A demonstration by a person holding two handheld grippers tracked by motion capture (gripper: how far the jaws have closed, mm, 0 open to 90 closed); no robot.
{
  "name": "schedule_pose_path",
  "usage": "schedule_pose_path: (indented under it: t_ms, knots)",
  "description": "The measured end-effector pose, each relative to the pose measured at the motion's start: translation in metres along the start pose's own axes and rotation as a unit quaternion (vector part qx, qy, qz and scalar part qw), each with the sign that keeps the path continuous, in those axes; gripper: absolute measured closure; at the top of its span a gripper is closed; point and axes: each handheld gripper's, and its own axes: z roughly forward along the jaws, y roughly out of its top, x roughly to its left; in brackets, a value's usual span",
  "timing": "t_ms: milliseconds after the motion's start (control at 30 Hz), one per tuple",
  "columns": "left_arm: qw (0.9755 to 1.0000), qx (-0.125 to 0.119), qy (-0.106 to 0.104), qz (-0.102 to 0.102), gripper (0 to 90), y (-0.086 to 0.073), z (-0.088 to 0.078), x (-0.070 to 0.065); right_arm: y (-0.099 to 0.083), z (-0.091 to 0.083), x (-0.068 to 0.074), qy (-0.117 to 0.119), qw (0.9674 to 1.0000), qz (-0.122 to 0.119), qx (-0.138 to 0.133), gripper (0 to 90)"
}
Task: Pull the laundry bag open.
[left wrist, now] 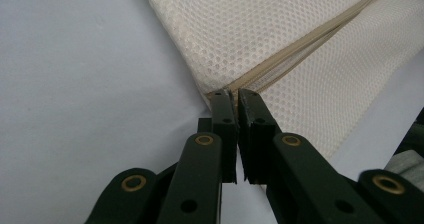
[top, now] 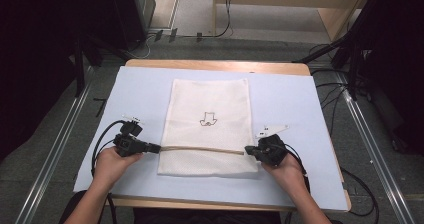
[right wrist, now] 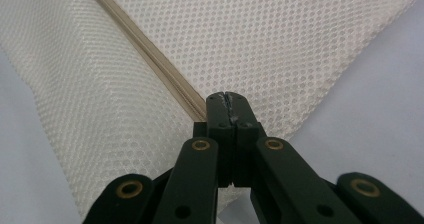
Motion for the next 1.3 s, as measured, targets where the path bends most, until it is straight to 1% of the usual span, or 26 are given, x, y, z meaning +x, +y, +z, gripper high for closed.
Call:
schedule_pose_path:
  t_ms: [67, 133, 167, 233, 300, 333, 367, 400, 467, 500, 600, 633, 700, 833, 867, 900, 1000, 1100, 1167, 1300]
  knots:
    - [1.0000, -0.008, -0.005, 0.002, 82.3, 0.000, -0.002, 0.002, 0.000, -0.001, -0.001, 0.000, 1.0000, -0.003, -0.004, 90.0]
    - [0.9998, -0.019, -0.011, 0.003, 77.7, -0.002, -0.004, 0.005, 0.000, -0.001, -0.001, 0.000, 1.0000, 0.001, -0.005, 90.0]
    - [0.9996, -0.024, -0.013, 0.000, 76.1, -0.003, -0.005, 0.006, 0.000, -0.001, -0.002, -0.001, 1.0000, 0.001, -0.007, 88.7]
    - [0.9993, -0.033, -0.016, 0.002, 73.9, -0.004, -0.008, 0.008, 0.000, -0.002, -0.003, 0.000, 0.9999, 0.003, -0.010, 86.0]
    - [0.9986, -0.048, -0.023, 0.000, 70.5, -0.004, -0.011, 0.009, 0.001, -0.003, -0.003, -0.003, 0.9998, 0.010, -0.015, 80.0]
    - [0.9980, -0.058, -0.024, 0.003, 68.6, -0.004, -0.012, 0.008, 0.001, -0.003, -0.004, -0.005, 0.9998, 0.011, -0.017, 79.7]
    - [0.9977, -0.064, -0.022, 0.005, 66.9, -0.003, -0.014, 0.008, 0.002, -0.005, -0.005, -0.002, 0.9997, 0.014, -0.018, 79.1]
    - [0.9972, -0.070, -0.025, 0.006, 65.7, -0.003, -0.015, 0.008, 0.002, -0.006, -0.005, -0.006, 0.9996, 0.016, -0.022, 77.0]
    - [0.9965, -0.080, -0.021, 0.010, 61.6, -0.003, -0.017, 0.008, 0.002, -0.008, -0.007, -0.003, 0.9994, 0.022, -0.027, 75.3]
    - [0.9961, -0.085, -0.024, 0.009, 60.9, -0.003, -0.018, 0.008, 0.002, -0.009, -0.008, -0.003, 0.9993, 0.022, -0.030, 73.1]
    - [0.9954, -0.094, -0.016, 0.015, 56.3, -0.002, -0.021, 0.008, 0.003, -0.011, -0.010, 0.001, 0.9989, 0.031, -0.035, 67.4]
    - [0.9946, -0.101, -0.010, 0.020, 54.7, -0.001, -0.023, 0.008, 0.004, -0.011, -0.010, 0.001, 0.9989, 0.030, -0.035, 65.6]
    - [0.9934, -0.113, -0.009, 0.022, 51.8, -0.001, -0.025, 0.008, 0.004, -0.013, -0.012, 0.001, 0.9987, 0.034, -0.039, 62.3]
    - [0.9920, -0.121, 0.006, 0.035, 48.0, 0.001, -0.027, 0.009, 0.004, -0.015, -0.015, -0.005, 0.9980, 0.039, -0.049, 56.6]
    - [0.9915, -0.124, 0.010, 0.040, 46.9, 0.001, -0.027, 0.009, 0.004, -0.016, -0.016, -0.004, 0.9978, 0.040, -0.052, 54.9]
    - [0.9910, -0.126, 0.015, 0.042, 46.2, 0.001, -0.028, 0.010, 0.004, -0.017, -0.018, -0.009, 0.9977, 0.038, -0.056, 53.8]
    - [0.9886, -0.139, 0.028, 0.052, 44.0, 0.001, -0.031, 0.012, 0.003, -0.020, -0.022, -0.015, 0.9967, 0.044, -0.066, 49.5]
    - [0.9868, -0.148, 0.036, 0.054, 40.8, 0.001, -0.033, 0.015, 0.001, -0.024, -0.027, -0.020, 0.9956, 0.052, -0.075, 46.9]
    - [0.9857, -0.152, 0.043, 0.059, 39.9, 0.001, -0.035, 0.017, 0.000, -0.026, -0.030, -0.023, 0.9952, 0.051, -0.081, 45.7]
    - [0.9837, -0.160, 0.056, 0.058, 38.9, -0.001, -0.038, 0.022, -0.003, -0.030, -0.036, -0.031, 0.9942, 0.051, -0.090, 43.7]
